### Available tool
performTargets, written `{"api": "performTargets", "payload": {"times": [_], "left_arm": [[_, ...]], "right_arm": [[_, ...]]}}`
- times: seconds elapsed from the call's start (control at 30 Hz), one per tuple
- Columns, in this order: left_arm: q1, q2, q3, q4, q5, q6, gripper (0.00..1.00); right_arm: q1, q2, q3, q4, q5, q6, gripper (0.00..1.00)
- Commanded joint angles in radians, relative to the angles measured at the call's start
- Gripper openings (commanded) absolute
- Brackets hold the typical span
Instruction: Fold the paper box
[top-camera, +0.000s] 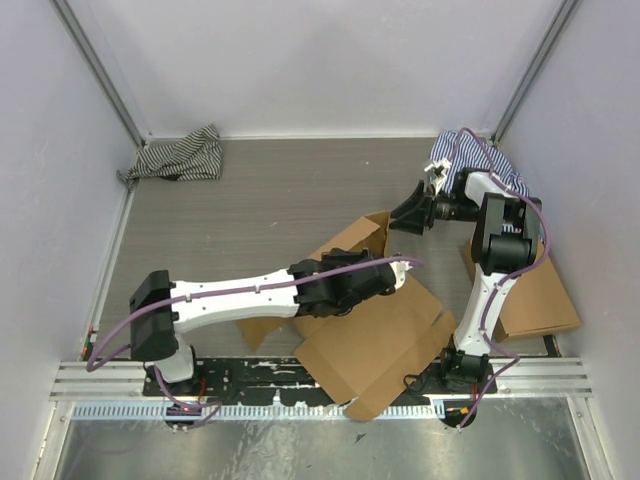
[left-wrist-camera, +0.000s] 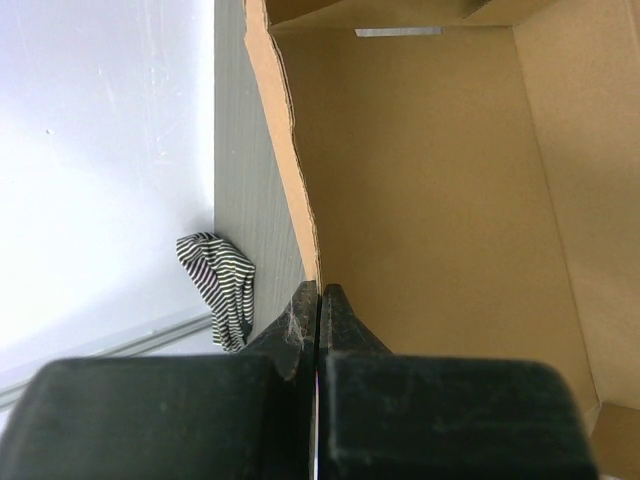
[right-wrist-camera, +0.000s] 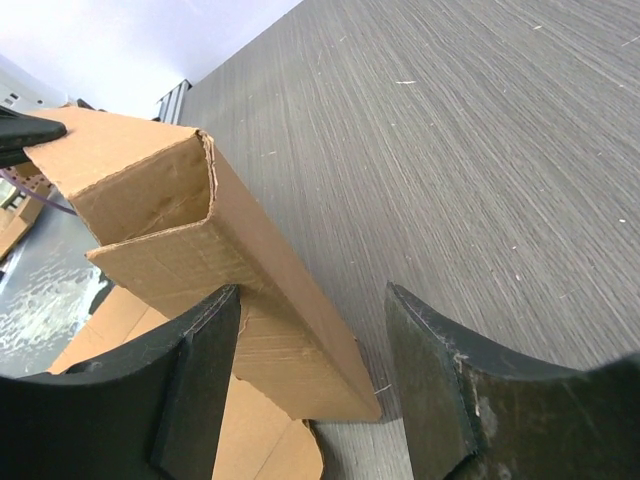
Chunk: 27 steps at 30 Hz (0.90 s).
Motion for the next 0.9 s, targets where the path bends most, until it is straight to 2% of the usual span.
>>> {"api": "performTargets", "payload": {"times": [0.0,0.33,0.47,0.7,0.83,0.87], "left_arm": [[-0.026,0.017,0.044,-0.056,0.021,-0.001,0.00],[-0.043,0.008,0.050,-0.096,0.030,-0.018,0.00],[-0.040,0.005,0.001,-0.057,-0.004,-0.006,0.00],[0.045,0.008,-0.002,-0.012,-0.039,0.004,0.00],[0.075,0.009,-0.014,0.046,-0.040,0.028,0.00],[0.078,0.010,-0.021,0.066,-0.045,0.037,0.00]], "right_arm": [[0.003,-0.073,-0.013,-0.015,-0.011,-0.021,0.65],[0.006,-0.091,-0.068,-0.014,-0.033,-0.030,0.65],[0.006,-0.085,-0.064,-0.019,-0.055,-0.031,0.65],[0.006,-0.042,-0.020,-0.024,-0.089,0.022,0.66],[0.006,-0.035,-0.003,-0.025,-0.089,0.044,0.78],[0.006,-0.034,0.003,-0.025,-0.089,0.052,0.96]]}}
